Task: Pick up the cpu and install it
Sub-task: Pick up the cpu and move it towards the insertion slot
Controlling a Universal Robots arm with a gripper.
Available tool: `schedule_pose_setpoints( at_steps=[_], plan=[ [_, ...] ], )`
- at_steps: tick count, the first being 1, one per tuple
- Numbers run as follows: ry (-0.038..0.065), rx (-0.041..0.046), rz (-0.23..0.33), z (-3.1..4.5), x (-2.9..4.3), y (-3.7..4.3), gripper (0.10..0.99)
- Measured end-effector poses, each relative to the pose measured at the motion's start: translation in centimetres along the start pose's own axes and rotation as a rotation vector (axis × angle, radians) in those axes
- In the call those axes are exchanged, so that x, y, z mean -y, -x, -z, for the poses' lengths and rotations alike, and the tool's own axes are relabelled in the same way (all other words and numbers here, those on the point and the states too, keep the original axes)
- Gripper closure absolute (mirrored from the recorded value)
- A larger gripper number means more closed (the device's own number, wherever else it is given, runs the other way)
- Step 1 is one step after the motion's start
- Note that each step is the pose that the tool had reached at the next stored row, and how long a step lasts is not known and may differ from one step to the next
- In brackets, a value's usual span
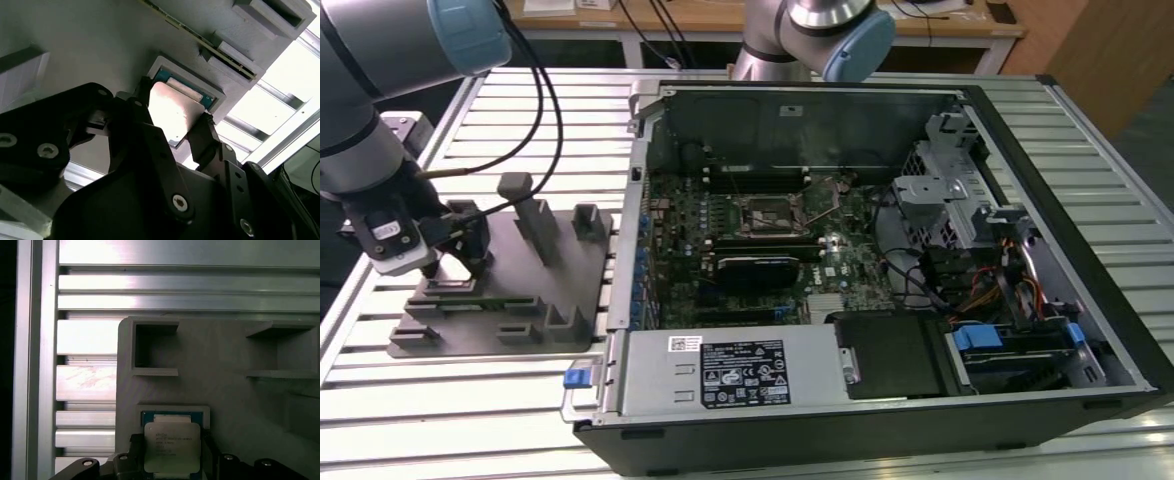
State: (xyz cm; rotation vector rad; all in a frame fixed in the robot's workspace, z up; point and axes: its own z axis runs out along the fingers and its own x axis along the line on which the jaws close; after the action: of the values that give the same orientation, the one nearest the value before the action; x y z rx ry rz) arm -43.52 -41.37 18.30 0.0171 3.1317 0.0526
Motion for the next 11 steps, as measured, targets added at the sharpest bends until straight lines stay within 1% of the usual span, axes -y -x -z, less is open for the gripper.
schedule_pose_setpoints(
  at_steps=[1,2,7,11],
  plan=[
    [0.000,0.0000,0.000,0.00,0.00,0.00,0.518],
    [0.000,0.0001,0.000,-0.01,0.00,-0.01,0.545],
    [0.000,0.0003,0.000,0.02,0.00,-0.02,0.545],
    [0.000,0.0002,0.000,0.54,-0.02,-0.01,0.545]
  ],
)
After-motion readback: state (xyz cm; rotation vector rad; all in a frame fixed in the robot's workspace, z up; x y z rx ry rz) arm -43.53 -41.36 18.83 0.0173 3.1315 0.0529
